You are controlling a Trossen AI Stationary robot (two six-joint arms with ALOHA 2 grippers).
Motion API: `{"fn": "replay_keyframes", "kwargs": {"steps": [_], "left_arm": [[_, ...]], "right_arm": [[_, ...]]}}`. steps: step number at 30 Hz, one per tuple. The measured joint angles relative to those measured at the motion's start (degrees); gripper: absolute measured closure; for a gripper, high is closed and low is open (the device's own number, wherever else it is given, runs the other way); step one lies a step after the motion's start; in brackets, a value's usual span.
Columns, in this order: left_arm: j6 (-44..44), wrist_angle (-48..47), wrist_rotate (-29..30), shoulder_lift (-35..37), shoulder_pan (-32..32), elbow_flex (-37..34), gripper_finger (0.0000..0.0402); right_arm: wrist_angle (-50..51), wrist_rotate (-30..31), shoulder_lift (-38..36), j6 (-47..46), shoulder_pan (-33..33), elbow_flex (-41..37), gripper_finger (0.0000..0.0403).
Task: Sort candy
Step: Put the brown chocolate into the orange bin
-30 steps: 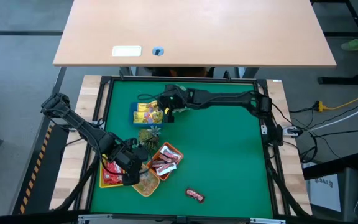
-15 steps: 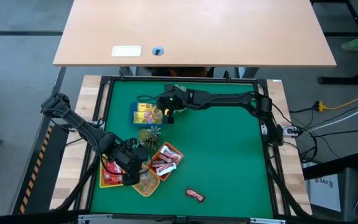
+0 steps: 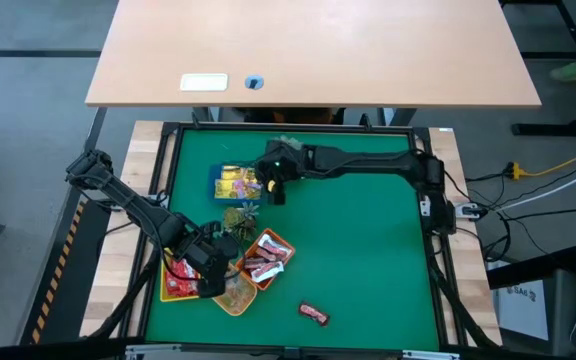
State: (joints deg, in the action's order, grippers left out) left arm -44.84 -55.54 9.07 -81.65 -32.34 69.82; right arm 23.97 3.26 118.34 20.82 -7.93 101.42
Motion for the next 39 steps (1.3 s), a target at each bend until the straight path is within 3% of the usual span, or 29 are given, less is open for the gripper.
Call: {"fn": "replay_keyframes", "kwargs": {"steps": [3, 9, 13, 17, 20, 27, 39], "left_arm": [[-0.01, 0.53, 1.72, 0.00, -0.09, 0.00, 0.0275], [6.36, 8.13, 8.41, 0.00, -0.07, 0.00, 0.0275], [15.18, 14.06, 10.47, 0.00, -0.03, 0.00, 0.0275], [18.93, 17.22, 10.46, 0.00, -0.08, 0.00, 0.0275], [19.09, 17.52, 10.46, 0.00, -0.07, 0.00, 0.0275], [21.95, 18.44, 9.80, -0.04, -0.09, 0.02, 0.0275], [24.71, 20.54, 6.01, -0.20, -0.09, -0.02, 0.0275]], "right_arm": [[9.40, -0.15, -1.06, -0.25, 2.34, 4.13, 0.0192], [30.09, -3.34, -1.21, -11.43, 8.99, 15.34, 0.0191], [43.25, -10.68, -1.24, -12.90, 14.59, 19.67, 0.0191], [49.71, -20.61, -1.26, -13.09, 20.42, 20.10, 0.0191], [50.73, -23.75, -1.25, -13.25, 24.84, 19.45, 0.0191], [47.36, -23.27, -1.07, -19.71, 32.11, 16.38, 0.0191], [42.38, -24.15, -1.20, -34.67, 35.15, 7.18, 0.0191]]}}
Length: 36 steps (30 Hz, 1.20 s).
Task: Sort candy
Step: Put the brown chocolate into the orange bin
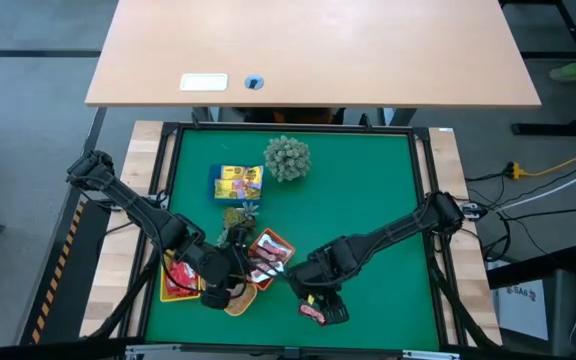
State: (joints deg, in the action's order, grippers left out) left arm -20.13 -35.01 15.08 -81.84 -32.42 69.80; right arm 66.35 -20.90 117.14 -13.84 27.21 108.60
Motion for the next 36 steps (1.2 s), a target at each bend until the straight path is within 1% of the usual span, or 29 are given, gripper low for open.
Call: {"fn": "replay_keyframes", "kwargs": {"steps": [3, 6, 9, 12, 16, 18, 22, 25, 30, 36], "left_arm": [[-0.10, 0.00, -3.95, 0.00, 0.00, 0.00, 0.0275], [0.03, 0.37, -10.00, 0.00, -0.01, 0.00, 0.0275], [-0.09, 1.36, -14.15, 0.00, -0.34, 0.00, 0.0275], [-0.30, 4.40, -18.17, -0.20, -0.52, 0.01, 0.0275], [-0.35, 6.13, -23.55, -0.79, -0.73, 0.02, 0.0275], [-0.76, 5.82, -24.32, -0.52, -1.05, 0.03, 0.0275], [-1.11, 5.98, -24.69, -0.66, -1.39, 0.04, 0.0275], [-1.10, 6.10, -24.45, -0.66, -1.46, 0.04, 0.0275], [-1.03, 6.15, -22.42, -0.68, -1.49, 0.04, 0.0275], [-0.88, 6.16, -19.80, -0.71, -1.46, 0.04, 0.0275]], "right_arm": [[0.09, -0.43, 0.00, -2.53, 0.80, -0.13, 0.0191], [0.76, 0.58, -0.63, -2.87, 1.47, -0.20, 0.0191], [1.66, 4.06, -1.41, -2.71, 1.58, -0.21, 0.0191], [3.03, 7.81, -2.29, -2.19, 1.60, -0.24, 0.0191], [8.54, 12.83, -3.59, -3.30, 1.76, -0.24, 0.0191], [12.25, 14.61, -4.39, -6.01, 2.62, -0.36, 0.0191], [14.73, 19.03, -5.47, -9.39, 5.50, -0.37, 0.0191], [14.47, 22.00, -5.68, -12.99, 8.20, -0.37, 0.0191], [14.07, 26.63, -5.68, -21.16, 12.85, -0.37, 0.0191], [8.83, 34.62, -5.77, -35.58, 18.81, -2.91, 0.0191]]}}
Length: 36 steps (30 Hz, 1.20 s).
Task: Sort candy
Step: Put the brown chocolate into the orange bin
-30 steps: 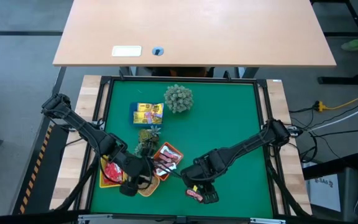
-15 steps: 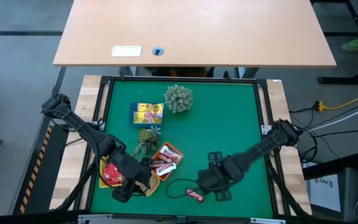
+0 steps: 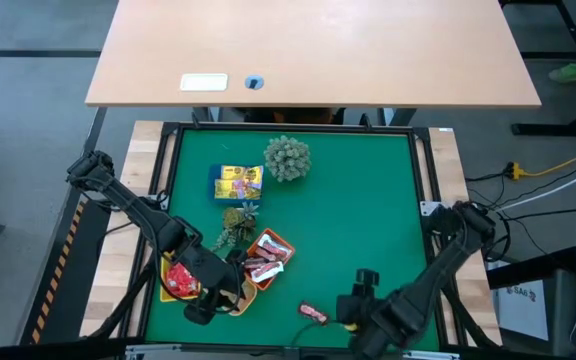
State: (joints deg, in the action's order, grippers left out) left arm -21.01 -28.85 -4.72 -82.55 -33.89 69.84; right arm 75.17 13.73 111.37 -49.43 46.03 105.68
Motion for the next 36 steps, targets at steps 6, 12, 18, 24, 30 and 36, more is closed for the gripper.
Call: {"fn": "replay_keyframes", "kwargs": {"steps": [6, 12, 18, 24, 30, 36], "left_arm": [[0.17, 0.01, 1.24, -0.03, -0.02, 0.00, 0.0275], [0.19, -0.05, 2.61, -0.05, -0.02, 0.00, 0.0275], [0.19, -0.11, 2.61, -0.08, -0.01, 0.00, 0.0275], [0.21, -0.23, 2.59, -0.10, -0.02, 0.00, 0.0275], [0.20, -0.23, 2.65, -0.10, -0.02, 0.00, 0.0275], [0.17, -0.23, 2.68, -0.10, -0.02, 0.00, 0.0275]], "right_arm": [[-12.57, 8.23, 0.00, -13.77, 4.96, -7.22, 0.0191], [-28.40, 9.26, 0.09, -17.99, 6.23, -15.19, 0.0191], [-34.45, 11.39, 0.82, -17.98, 5.22, -20.46, 0.0191], [-35.61, 11.58, 3.71, -16.81, 3.68, -21.48, 0.0191], [-39.23, 14.06, 6.33, -11.12, 3.05, -21.46, 0.0191], [-40.07, 14.76, 8.64, -10.30, 2.70, -21.48, 0.0191]]}}
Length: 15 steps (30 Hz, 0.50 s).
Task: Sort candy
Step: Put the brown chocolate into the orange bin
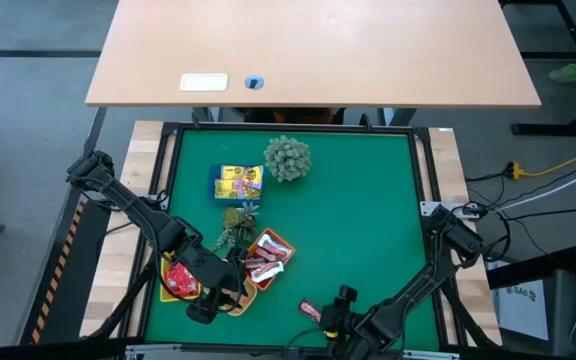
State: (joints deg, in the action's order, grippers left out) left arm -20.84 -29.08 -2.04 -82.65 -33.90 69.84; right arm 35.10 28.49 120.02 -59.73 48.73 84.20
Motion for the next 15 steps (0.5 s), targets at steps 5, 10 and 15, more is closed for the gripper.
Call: {"fn": "replay_keyframes", "kwargs": {"steps": [5, 10, 15], "left_arm": [[0.02, 0.02, 0.06, 0.00, 0.02, 0.00, 0.0275], [0.02, 0.02, 0.12, 0.00, 0.02, 0.00, 0.0275], [0.02, 0.02, 0.23, 0.00, -0.01, 0.00, 0.0275]], "right_arm": [[-0.96, 0.38, 1.19, 0.14, -0.02, 0.00, 0.0191], [-0.92, 0.46, 1.19, 0.19, -0.02, 0.04, 0.0197], [-0.84, 0.44, 1.17, 0.20, -0.02, 0.02, 0.0244]]}}
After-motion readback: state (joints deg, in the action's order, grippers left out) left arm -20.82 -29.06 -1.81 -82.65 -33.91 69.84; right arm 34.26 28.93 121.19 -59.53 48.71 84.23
